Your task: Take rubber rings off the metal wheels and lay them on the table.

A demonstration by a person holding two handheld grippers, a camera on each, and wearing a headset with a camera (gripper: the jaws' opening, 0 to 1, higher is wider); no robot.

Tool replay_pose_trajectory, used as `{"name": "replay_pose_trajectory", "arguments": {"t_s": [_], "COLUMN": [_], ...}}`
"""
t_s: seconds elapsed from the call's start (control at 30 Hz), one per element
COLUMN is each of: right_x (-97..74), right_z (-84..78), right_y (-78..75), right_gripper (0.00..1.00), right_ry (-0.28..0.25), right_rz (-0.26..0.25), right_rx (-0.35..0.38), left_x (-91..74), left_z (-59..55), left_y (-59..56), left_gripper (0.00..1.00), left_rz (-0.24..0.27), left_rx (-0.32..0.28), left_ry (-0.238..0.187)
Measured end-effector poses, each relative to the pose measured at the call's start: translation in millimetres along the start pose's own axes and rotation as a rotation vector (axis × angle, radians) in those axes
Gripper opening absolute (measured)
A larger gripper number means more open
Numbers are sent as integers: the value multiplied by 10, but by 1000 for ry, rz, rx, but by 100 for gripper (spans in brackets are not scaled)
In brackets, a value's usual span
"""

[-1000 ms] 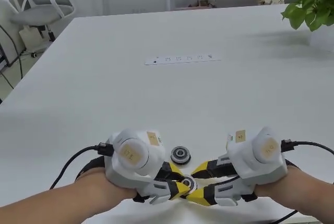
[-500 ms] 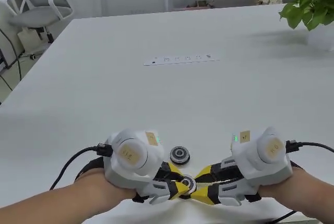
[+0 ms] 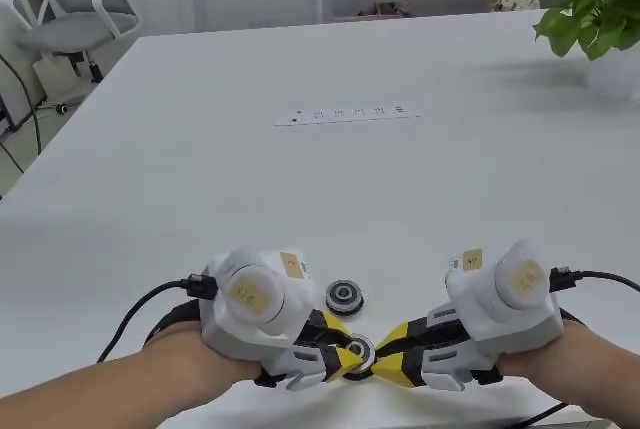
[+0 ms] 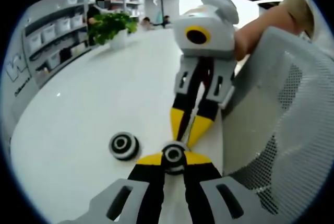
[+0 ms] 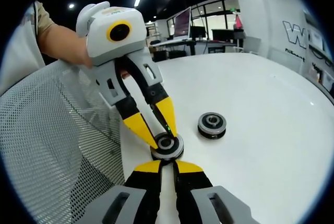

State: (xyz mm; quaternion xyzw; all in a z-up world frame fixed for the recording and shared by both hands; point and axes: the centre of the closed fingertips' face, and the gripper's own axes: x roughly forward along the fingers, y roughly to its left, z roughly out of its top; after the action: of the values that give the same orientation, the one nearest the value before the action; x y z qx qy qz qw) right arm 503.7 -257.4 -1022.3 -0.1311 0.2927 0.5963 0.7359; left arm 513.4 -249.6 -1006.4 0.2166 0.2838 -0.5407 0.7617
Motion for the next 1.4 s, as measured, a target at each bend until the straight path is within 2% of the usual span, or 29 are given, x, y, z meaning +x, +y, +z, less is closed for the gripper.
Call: {"name": "replay_pose_trajectory", "arguments": {"t_s": [0.13,0.4,0.6,0.73,1.0,1.1,1.13,1.4], "right_x": [-17,-33,-46,-58,-78,-93,-95,-94], "right_z": [-2,9,11,14,24,93,73,100], "right_y": [-24,-23,-41,-55,-72,-87,-93,-92], "right_gripper": [0,0,0,0,0,0,0,0], "right_ry": [-7,-21,-55,-75,-106,-153,-142,-169], "right_rz": [-11,-11,-2,3,8,17,14,19], "right_rx": [35,100,246,314,397,453,448,486], "left_x": [0,-1,-1,-1,0,1,2,11], "left_z": [0,1,-1,-3,-4,-3,-2,1], "left_y": [-2,-4,-7,-6,-10,-9,-9,-6], "left_gripper": [14,14,14,13,13,13,13,13], "left_rz": [0,3,5,8,11,13,14,27], "left_rx": [0,3,10,18,24,23,22,21], "left_ry": [0,1,5,9,13,13,12,16]}}
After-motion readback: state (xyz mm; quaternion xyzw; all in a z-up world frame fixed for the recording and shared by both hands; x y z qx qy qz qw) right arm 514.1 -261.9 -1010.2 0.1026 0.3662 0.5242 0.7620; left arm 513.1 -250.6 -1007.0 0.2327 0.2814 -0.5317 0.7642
